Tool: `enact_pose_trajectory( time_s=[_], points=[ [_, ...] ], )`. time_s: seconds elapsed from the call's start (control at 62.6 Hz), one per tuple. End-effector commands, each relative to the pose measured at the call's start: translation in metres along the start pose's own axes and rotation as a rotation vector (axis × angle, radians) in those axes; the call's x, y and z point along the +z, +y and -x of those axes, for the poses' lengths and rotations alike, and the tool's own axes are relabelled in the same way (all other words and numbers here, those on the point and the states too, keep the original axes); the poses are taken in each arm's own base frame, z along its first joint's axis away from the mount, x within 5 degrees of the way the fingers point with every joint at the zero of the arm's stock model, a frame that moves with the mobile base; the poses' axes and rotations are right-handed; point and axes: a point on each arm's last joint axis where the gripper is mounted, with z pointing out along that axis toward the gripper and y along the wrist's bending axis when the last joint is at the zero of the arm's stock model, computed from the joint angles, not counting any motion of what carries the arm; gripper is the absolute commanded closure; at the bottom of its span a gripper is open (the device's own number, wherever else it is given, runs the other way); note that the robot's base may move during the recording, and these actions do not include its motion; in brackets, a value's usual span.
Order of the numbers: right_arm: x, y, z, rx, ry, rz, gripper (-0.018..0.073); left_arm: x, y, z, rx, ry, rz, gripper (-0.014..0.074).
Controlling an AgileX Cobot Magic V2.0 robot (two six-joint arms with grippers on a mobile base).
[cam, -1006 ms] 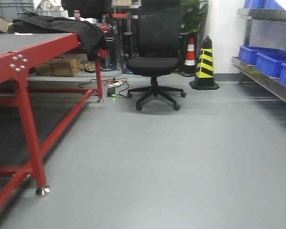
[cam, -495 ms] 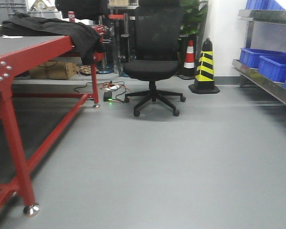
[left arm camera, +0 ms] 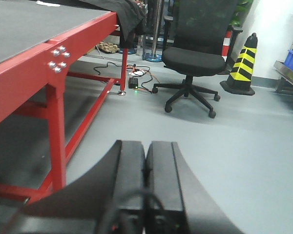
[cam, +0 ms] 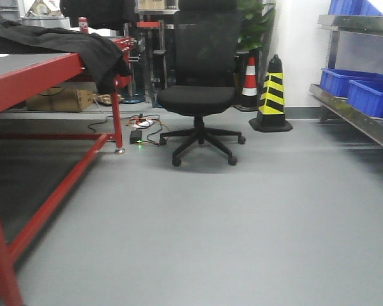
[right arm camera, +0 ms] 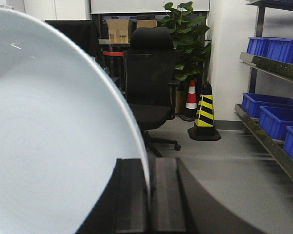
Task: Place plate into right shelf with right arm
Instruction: 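Drive the base past the black chair toward the steel shelf of blue bins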
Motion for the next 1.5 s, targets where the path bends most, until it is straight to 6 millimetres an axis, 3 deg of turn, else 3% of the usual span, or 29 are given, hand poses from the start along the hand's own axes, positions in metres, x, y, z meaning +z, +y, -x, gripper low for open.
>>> enact_pose_trajectory(
  time_s=[0.0, 1.485],
  points=[
    [0.0010, 0.0002, 0.0171, -0.011, -0.107, -0.006, 0.0505, -0.0008, 0.0011, 0.0052, -0.015, -0.089, 0.012, 0.0724],
    [0.0010, 0.0002, 0.0171, -0.011, -0.107, -0.006, 0.0505, -0.0008, 0.0011, 0.0052, -0.015, -0.089, 0.012, 0.0724]
  ],
)
